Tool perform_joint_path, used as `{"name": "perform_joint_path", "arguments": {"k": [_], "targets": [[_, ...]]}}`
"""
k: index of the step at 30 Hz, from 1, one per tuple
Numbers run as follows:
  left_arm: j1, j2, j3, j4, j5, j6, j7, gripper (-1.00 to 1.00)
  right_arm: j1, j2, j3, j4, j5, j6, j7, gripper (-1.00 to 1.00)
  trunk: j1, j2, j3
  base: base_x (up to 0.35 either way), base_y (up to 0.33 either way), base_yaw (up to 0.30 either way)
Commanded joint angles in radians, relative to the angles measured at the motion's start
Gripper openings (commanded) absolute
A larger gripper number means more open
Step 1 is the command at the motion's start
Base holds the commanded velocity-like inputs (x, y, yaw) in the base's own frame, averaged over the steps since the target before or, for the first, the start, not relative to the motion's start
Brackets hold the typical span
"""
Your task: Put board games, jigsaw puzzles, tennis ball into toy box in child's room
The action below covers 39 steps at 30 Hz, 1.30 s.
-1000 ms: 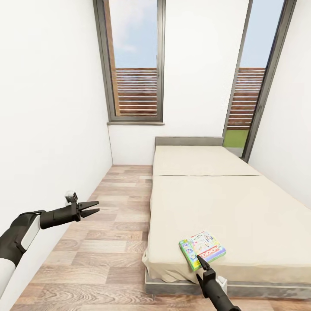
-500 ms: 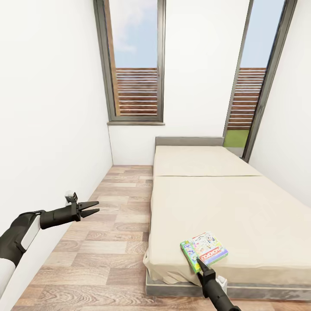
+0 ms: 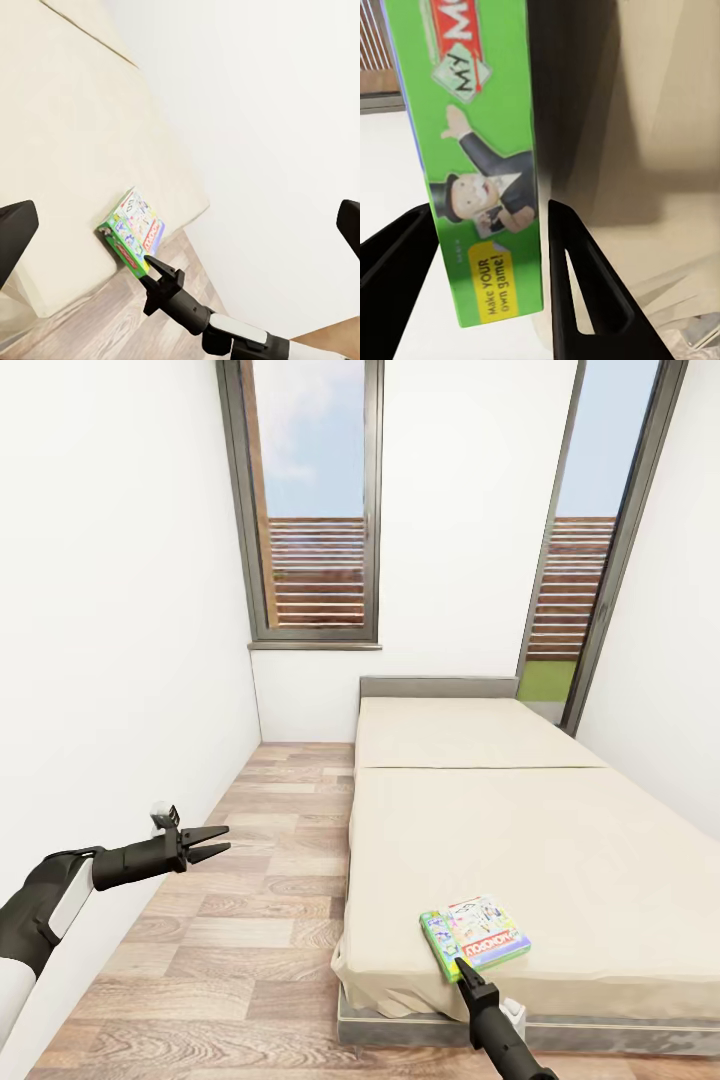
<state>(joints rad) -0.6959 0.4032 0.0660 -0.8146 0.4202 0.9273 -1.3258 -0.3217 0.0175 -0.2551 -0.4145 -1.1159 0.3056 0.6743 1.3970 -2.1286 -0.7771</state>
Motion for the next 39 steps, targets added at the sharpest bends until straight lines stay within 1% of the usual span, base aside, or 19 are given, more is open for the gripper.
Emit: {"name": "perform_joint_path", "arguments": {"k": [1,9,20,24,26,29,30,34,39], "targets": [[0.000,0.000,0.000,0.000,0.003,0.009,-0.001,1.00,0.000,0.000,-0.004,0.000,-0.007,0.009,0.001,-1.00,0.000,0.000,-0.001,0.000,0.000,0.000],[0.000,0.000,-0.001,0.000,0.003,0.010,-0.001,1.00,0.000,0.001,-0.004,0.000,-0.007,0.007,0.001,-1.00,0.000,0.000,-0.001,0.000,0.000,0.000],[0.000,0.000,0.000,0.000,0.002,0.009,-0.001,1.00,0.000,-0.001,-0.005,-0.013,-0.010,0.016,0.009,-1.00,-0.042,0.077,0.033,0.000,0.000,0.000],[0.000,0.000,0.000,0.000,0.002,0.008,-0.001,1.00,0.000,-0.001,0.000,-0.094,-0.008,0.016,0.008,-1.00,-0.058,0.105,0.046,0.000,0.000,0.000],[0.000,0.000,0.000,0.000,0.003,0.008,-0.001,1.00,0.000,-0.001,0.012,-0.137,-0.008,0.017,0.007,-1.00,-0.065,0.119,0.052,0.000,0.000,0.000],[0.000,0.000,0.000,0.000,0.002,0.008,-0.001,1.00,-0.001,-0.004,0.061,-0.208,-0.003,0.018,0.004,-1.00,-0.077,0.140,0.062,0.000,0.000,0.000],[0.000,0.000,0.000,0.000,0.002,0.007,-0.001,1.00,-0.001,-0.011,0.073,-0.235,0.001,0.019,0.004,-1.00,-0.081,0.147,0.065,0.000,0.000,0.000],[0.000,0.000,0.000,0.000,0.001,0.007,-0.001,1.00,-0.001,-0.032,0.099,-0.317,0.005,0.021,-0.001,-1.00,-0.096,0.175,0.077,0.000,0.000,0.000],[0.000,0.000,0.000,0.001,0.000,0.009,0.001,1.00,-0.006,-0.036,0.109,-0.342,0.007,0.020,-0.011,-1.00,-0.115,0.210,0.093,0.000,0.000,0.000]]}}
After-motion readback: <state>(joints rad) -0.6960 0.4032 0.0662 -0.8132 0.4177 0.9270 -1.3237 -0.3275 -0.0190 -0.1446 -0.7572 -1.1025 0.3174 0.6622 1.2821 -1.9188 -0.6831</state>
